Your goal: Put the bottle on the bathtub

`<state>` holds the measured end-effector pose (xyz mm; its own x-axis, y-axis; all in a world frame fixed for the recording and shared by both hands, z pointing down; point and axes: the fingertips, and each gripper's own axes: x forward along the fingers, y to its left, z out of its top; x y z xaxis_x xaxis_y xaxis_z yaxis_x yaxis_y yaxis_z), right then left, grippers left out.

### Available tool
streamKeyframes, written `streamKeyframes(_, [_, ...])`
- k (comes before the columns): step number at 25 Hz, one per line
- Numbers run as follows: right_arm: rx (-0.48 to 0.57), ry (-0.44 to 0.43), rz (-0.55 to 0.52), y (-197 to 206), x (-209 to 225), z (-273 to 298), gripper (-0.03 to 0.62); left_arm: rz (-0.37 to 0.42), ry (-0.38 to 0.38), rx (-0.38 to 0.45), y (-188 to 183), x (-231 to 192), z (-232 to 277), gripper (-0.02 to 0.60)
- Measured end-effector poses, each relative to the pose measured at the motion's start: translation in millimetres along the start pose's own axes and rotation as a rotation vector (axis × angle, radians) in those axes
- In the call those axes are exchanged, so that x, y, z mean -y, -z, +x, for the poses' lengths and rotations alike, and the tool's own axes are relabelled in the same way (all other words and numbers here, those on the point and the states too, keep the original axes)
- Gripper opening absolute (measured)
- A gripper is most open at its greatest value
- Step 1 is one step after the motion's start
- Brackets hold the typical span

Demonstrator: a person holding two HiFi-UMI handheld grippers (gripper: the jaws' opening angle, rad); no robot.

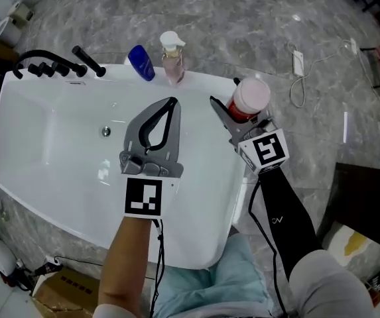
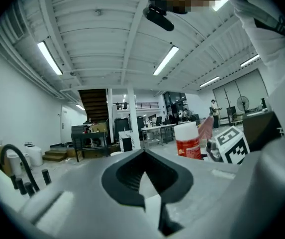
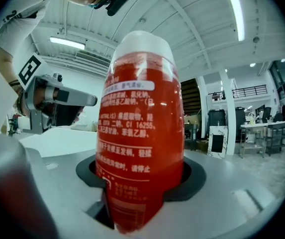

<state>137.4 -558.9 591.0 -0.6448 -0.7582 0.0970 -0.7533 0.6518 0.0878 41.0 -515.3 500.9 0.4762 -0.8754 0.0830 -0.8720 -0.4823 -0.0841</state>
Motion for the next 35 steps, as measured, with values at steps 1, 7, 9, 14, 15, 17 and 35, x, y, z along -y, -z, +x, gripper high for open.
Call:
streamKeyframes(1, [-0.001,-0.006,0.011,9.7,5.8,9.8,0.301,-0.010,-0.009,-0.007,5.7,-1.2,5.7,0.000])
streamKeyframes(7, [0.005,-0.010,0.021,48.2,32.7,54.8,0.301,0.000,-0.024,-0.054,31.9,1.3,26.2,0.000])
streamKeyframes(9, [0.016,0.003,0.028,57.0,39.8,67.1,0.301,0.004,-0.038,-0.069,39.1,-1.0,27.0,0.000])
streamKeyframes(14, [0.039,0.030,0.057,75.4,44.5,88.0,0.299,0.011,-0.055,-0.094,52.3,-6.4,33.7,0.000])
streamKeyframes(15, [0.042,0.033,0.058,77.9,45.6,90.9,0.299,0.008,-0.059,-0.091,52.0,-8.0,34.7,0.000])
streamKeyframes(17, [0.046,0.037,0.057,81.9,48.3,97.8,0.299,0.007,-0.069,-0.084,50.8,-12.6,35.7,0.000])
streamKeyframes(35, [0.051,0.074,0.068,87.6,56.0,100.0,0.385,-0.018,-0.121,-0.080,52.1,-26.2,30.1,0.000])
